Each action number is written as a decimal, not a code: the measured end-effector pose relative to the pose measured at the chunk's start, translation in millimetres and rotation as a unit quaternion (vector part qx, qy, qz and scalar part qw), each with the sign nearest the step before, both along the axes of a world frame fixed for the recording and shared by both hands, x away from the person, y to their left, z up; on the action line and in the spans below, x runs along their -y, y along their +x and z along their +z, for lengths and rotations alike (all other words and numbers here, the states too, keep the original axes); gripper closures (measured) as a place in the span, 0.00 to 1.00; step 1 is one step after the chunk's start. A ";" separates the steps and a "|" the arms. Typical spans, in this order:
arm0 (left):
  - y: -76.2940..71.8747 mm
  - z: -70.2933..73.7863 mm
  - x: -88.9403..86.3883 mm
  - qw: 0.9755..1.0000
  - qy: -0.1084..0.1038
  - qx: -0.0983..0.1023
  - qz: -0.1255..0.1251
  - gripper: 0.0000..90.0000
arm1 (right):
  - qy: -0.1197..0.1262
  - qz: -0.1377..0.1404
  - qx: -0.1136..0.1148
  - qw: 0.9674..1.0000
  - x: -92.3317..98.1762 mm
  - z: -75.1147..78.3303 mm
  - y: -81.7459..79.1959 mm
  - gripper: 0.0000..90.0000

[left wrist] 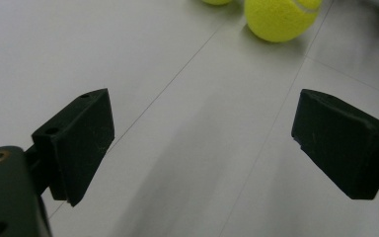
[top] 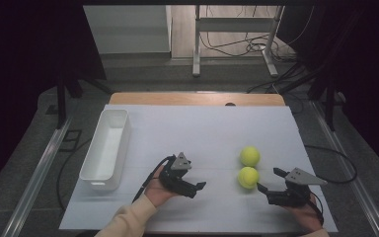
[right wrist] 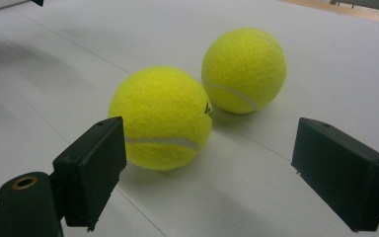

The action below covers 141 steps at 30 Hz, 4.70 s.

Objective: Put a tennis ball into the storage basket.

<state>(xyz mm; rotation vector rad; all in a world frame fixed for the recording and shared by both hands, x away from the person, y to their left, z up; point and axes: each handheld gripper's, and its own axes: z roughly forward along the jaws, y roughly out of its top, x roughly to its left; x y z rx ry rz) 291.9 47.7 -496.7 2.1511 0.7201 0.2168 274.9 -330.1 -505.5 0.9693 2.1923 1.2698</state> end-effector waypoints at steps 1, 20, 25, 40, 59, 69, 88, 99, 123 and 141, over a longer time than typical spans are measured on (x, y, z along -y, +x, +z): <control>0.4 0.3 1.2 1.000 0.000 0.000 -0.002 0.11 | 0.000 0.000 0.000 1.000 0.0 0.0 0.0 0.16; 11.2 7.4 28.7 1.000 -0.008 0.004 -0.027 0.11 | 0.000 0.001 -0.001 1.000 -0.8 -0.2 0.7 0.16; 14.4 7.6 37.1 0.999 -0.010 0.000 -0.034 0.11 | 0.000 0.002 -0.002 1.000 -0.7 -0.3 0.9 0.16; 19.2 5.8 54.4 0.999 -0.005 -0.005 -0.052 0.11 | -0.001 0.002 -0.004 1.000 -0.6 -0.4 0.7 0.16; 28.2 3.4 67.1 0.998 -0.006 -0.016 -0.063 0.11 | 0.001 0.002 -0.007 1.000 -0.4 -0.6 0.9 0.16; 31.2 2.3 78.7 0.997 -0.009 -0.017 -0.072 0.11 | 0.001 0.002 -0.007 1.000 0.1 -0.4 0.7 0.16; 36.3 -3.3 100.0 0.996 0.000 -0.023 -0.091 0.11 | 0.005 -0.005 -0.002 1.000 2.8 0.5 0.1 0.16; 38.4 -6.6 108.5 0.995 0.002 -0.026 -0.099 0.11 | 0.005 -0.008 -0.001 1.000 3.2 0.9 0.0 0.16; 41.7 -12.5 127.3 0.992 0.008 -0.031 -0.119 0.11 | 0.010 -0.010 -0.002 1.000 3.5 0.8 0.6 0.16; 43.7 -16.5 146.0 0.990 0.014 -0.035 -0.134 0.11 | 0.011 -0.019 -0.003 1.000 4.9 1.1 1.1 0.16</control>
